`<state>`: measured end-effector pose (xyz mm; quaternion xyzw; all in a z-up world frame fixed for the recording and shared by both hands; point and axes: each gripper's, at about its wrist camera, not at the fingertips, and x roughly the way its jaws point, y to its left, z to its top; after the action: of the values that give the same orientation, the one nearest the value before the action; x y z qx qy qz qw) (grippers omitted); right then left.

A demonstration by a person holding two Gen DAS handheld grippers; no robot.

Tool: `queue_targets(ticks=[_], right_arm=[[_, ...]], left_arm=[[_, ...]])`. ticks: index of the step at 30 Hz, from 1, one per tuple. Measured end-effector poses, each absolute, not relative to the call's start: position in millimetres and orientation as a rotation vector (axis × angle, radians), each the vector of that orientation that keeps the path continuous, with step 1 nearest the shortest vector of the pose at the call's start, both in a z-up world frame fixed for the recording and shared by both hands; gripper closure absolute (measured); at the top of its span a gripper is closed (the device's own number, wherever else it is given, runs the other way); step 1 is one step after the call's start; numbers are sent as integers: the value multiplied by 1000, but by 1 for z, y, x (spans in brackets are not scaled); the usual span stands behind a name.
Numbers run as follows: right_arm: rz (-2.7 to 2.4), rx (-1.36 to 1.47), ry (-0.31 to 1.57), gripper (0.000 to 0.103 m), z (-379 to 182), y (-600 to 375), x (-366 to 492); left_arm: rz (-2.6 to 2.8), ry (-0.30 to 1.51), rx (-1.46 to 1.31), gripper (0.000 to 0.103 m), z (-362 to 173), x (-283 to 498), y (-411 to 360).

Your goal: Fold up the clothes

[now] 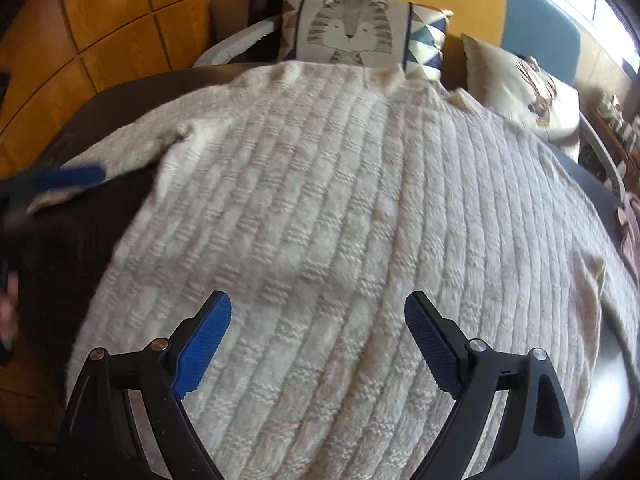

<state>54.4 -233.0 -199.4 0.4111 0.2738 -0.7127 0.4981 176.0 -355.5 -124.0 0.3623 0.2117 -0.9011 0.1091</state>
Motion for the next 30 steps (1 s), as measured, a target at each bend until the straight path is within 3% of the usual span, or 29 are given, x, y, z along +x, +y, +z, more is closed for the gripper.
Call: queue_targets(ticks=[6,10,18,25,30], right_arm=[[-1700,933,606,12,-197,-211,83],[-1588,817,692,12,-200,-221,134],[-1535,776,778,12,-219,-226,162],[-1458,846,795,12,-208,-231,146],[-1539,893,614,12,-167,-255,88]], left_arm=[[-2597,636,1181,3,-139,115,-406],[-2501,617,1217,4,-159,98,-423],[-2369,440,1276,4,-190,120,-420],[-2366,492,1259,4,-186,135,-424],[-2333,637,1143,4,-163,179,-441]])
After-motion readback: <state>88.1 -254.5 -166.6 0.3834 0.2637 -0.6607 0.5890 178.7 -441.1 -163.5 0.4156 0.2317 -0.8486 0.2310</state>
